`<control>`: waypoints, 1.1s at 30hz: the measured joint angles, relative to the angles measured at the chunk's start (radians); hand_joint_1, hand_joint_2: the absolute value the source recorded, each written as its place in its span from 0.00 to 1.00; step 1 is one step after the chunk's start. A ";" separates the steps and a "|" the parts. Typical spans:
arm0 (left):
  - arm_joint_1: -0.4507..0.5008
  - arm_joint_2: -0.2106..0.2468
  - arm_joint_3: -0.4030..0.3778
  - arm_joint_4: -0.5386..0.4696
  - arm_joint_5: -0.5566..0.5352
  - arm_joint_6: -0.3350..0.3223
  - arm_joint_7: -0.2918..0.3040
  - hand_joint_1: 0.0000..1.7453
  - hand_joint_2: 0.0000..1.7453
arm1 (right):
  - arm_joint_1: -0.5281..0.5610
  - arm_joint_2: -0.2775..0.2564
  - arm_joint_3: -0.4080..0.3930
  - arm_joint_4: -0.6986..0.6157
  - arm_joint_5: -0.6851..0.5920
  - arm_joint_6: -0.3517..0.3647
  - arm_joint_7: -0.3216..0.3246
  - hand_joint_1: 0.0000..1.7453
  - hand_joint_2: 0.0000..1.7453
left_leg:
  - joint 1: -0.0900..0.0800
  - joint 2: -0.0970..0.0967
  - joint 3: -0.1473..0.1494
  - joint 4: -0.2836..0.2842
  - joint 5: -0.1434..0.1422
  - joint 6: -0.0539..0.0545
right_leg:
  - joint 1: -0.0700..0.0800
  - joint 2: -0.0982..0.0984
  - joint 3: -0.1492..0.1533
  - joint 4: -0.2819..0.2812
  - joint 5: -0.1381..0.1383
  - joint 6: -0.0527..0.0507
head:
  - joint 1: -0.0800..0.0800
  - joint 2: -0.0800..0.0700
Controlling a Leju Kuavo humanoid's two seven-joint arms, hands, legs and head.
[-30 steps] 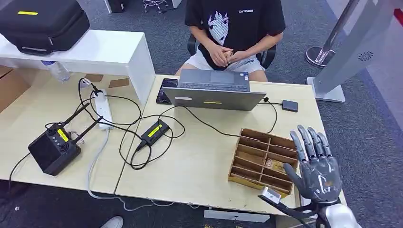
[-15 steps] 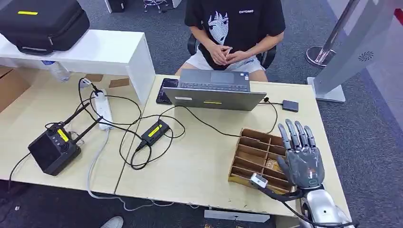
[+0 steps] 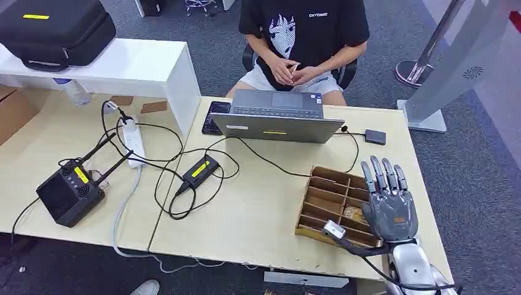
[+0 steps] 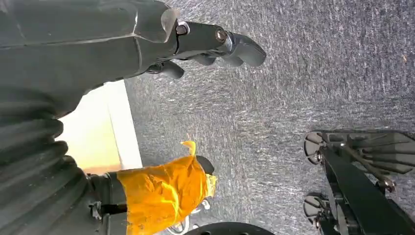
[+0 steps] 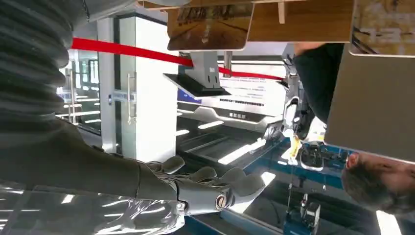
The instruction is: Pass the card to the sensor for recognition and then transmit it.
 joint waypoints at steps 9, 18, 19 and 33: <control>0.000 0.000 0.000 0.000 -0.003 0.000 0.000 0.00 1.00 | -0.010 0.000 0.000 0.023 -0.005 0.015 0.009 0.77 1.00 | 0.000 0.000 0.000 0.000 0.000 0.000 | 0.000 0.000 0.000 0.000 0.000 0.000 | 0.000 0.000; 0.000 0.000 0.000 0.000 -0.003 0.000 0.000 0.00 1.00 | -0.021 0.000 0.002 0.032 -0.017 0.044 0.013 0.99 1.00 | 0.000 0.000 0.000 0.000 0.000 0.000 | 0.000 0.000 0.000 0.000 0.000 0.000 | 0.000 0.000; 0.000 0.000 0.000 0.000 -0.003 0.000 0.000 0.00 1.00 | -0.022 0.000 0.003 0.033 -0.019 0.050 0.014 0.99 1.00 | 0.000 0.000 0.000 0.000 0.000 0.000 | 0.000 0.000 0.000 0.000 0.000 0.000 | 0.000 0.000; 0.000 0.000 0.003 0.000 -0.001 0.000 -0.002 0.00 1.00 | -0.035 -0.015 0.015 0.047 -0.025 0.100 0.027 0.98 1.00 | 0.000 0.000 0.001 0.000 0.000 0.000 | 0.000 0.000 0.000 0.000 0.000 0.000 | 0.000 0.000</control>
